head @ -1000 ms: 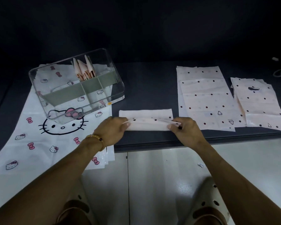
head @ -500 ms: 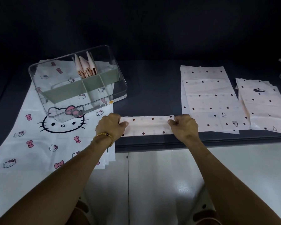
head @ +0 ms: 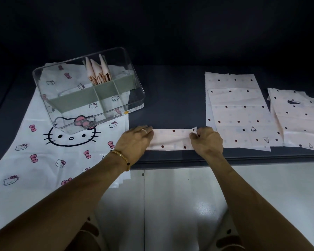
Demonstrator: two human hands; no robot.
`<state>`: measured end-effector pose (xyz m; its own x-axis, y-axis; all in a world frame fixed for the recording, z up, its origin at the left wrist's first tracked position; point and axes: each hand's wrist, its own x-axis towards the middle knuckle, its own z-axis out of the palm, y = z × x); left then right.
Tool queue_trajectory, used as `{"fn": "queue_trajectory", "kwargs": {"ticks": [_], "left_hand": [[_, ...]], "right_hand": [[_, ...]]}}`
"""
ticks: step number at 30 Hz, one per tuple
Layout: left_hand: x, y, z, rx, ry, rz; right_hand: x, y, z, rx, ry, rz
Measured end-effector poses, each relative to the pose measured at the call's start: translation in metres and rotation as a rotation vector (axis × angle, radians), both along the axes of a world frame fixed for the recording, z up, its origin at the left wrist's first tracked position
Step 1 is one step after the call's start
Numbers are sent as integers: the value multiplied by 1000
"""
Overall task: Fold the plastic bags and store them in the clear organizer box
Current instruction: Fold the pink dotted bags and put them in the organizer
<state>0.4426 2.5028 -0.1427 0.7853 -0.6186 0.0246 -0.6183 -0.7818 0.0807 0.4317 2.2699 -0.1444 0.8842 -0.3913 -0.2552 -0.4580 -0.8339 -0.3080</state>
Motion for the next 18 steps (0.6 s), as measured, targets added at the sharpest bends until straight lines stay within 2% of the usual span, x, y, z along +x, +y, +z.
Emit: {"fn": "queue_trajectory", "kwargs": {"ticks": [2, 5, 6, 8, 10, 11, 13, 18], "left_hand": [[-6, 7, -9, -5, 66, 28], [-9, 13, -20, -17, 113, 27], [-10, 13, -19, -28, 104, 25], [-10, 11, -18, -55, 116, 36], [-10, 11, -19, -81, 154, 48], [-10, 13, -20, -69, 168, 51], [-11, 15, -23, -50, 140, 40], [-13, 15, -25, -10, 115, 29]], "right_hand": [[0, 1, 4, -16, -8, -29], [-5, 15, 11, -241, -158, -19], [-8, 27, 11, -309, -252, 62], [-14, 61, 8, -262, -408, 347], [-19, 92, -3, -94, -315, 640], [-21, 101, -8, -36, -216, 697], [-22, 95, -17, 14, -134, 693], [-29, 38, -23, -85, -147, 750]]}}
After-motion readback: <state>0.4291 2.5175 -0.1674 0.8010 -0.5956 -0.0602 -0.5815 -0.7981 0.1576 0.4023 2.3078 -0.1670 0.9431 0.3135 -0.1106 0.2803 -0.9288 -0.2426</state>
